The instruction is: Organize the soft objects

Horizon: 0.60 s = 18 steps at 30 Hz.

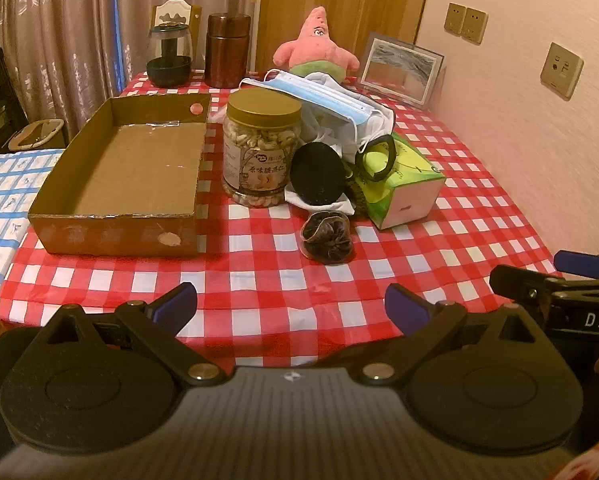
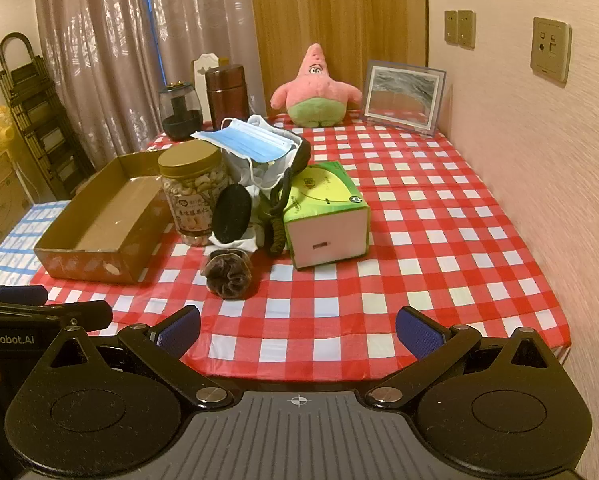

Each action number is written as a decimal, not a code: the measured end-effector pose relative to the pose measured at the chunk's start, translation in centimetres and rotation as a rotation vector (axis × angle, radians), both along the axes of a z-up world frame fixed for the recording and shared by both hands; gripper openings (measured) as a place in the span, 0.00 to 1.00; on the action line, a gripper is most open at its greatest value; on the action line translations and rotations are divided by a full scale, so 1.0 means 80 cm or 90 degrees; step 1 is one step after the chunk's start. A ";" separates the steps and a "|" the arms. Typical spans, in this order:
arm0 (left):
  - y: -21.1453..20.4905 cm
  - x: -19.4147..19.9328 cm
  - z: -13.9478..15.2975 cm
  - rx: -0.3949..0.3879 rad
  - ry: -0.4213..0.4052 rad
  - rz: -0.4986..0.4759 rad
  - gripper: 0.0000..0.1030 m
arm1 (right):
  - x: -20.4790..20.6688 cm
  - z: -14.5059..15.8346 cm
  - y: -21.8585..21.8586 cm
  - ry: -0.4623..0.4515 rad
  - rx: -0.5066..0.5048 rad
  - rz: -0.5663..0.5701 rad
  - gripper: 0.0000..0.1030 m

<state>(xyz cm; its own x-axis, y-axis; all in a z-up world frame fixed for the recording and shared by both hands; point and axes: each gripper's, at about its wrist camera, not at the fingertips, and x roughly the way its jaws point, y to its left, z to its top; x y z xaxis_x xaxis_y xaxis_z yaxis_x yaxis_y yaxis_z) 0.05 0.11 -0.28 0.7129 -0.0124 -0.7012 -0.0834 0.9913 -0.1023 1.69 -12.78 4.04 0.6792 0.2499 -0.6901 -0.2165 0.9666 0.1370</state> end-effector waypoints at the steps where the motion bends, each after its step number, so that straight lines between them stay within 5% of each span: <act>1: 0.000 0.000 0.000 -0.001 0.001 0.000 0.97 | 0.000 0.000 0.000 0.000 0.000 0.000 1.00; 18: -0.001 0.000 0.002 -0.003 0.002 0.001 0.97 | 0.000 0.002 0.000 -0.001 0.000 0.000 1.00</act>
<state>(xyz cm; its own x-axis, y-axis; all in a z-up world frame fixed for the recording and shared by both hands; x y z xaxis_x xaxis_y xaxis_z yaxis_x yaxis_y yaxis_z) 0.07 0.04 -0.16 0.7105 -0.0152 -0.7035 -0.0849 0.9906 -0.1071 1.71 -12.81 4.19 0.6806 0.2495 -0.6889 -0.2164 0.9667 0.1364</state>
